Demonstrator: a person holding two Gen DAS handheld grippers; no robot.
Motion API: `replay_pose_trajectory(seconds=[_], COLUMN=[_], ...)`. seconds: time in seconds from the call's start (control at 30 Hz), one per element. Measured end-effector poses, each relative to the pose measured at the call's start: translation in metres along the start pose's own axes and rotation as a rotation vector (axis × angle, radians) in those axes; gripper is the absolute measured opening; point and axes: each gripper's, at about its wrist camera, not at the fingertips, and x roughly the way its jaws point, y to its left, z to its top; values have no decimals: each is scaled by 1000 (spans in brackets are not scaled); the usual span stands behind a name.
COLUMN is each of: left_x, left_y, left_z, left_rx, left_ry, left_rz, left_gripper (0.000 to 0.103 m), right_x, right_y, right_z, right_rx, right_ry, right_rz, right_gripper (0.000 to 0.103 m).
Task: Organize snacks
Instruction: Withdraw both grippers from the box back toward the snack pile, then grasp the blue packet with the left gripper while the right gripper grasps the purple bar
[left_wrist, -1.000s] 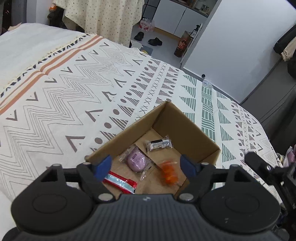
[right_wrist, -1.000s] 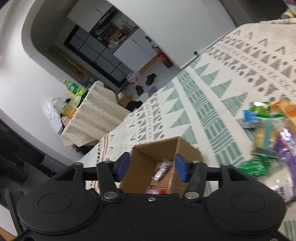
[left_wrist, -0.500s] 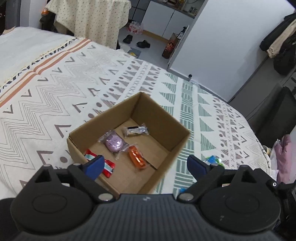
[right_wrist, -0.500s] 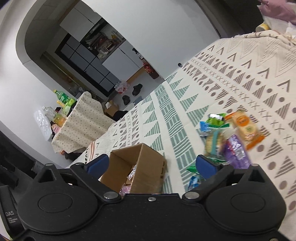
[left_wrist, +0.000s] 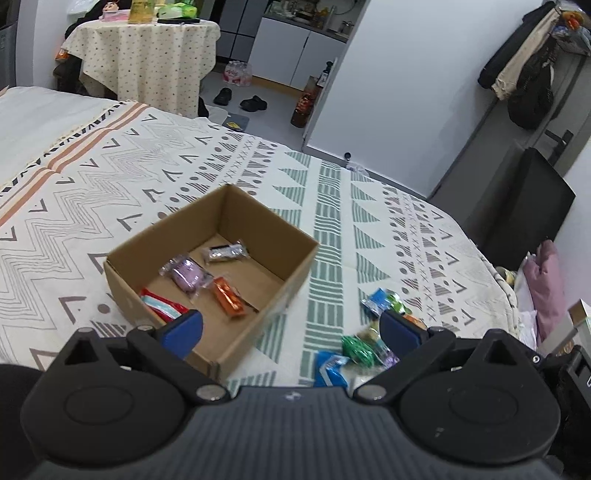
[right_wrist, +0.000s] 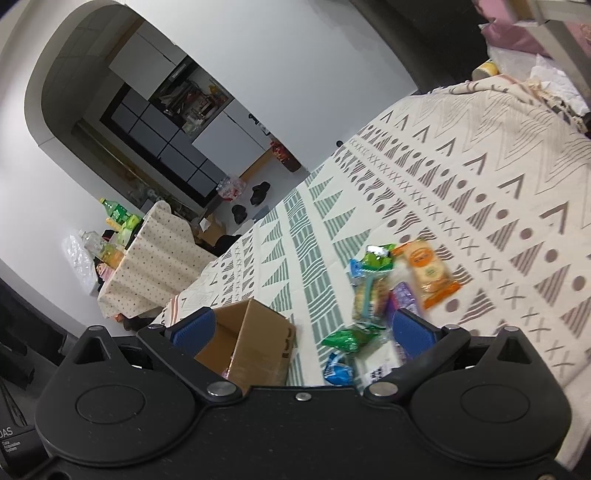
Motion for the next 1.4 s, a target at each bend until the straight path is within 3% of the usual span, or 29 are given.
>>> replay_pose_trajectory(seconds=[0.37,0.8,0.97,1.4], left_x=[-6,18,39,105], left_y=[-30,-54,-60,-55], left_z=[-23,-46,-55,-69], left_rx=[7,21,34,-2], left_ry=[21,82,107,211], left_rz=[-35,-68,-65,-28], left_gripper=[103,101,99,78], right_x=[-30,-25,-12,42], right_y=[-37,-80,-96,-109], right_z=[11,11,7,5], right_rx=[17,60,101,140], right_ry=[-7,14,32,113], right_rz=[-16,-38,-54,-73], right_gripper=[103,102,93,75])
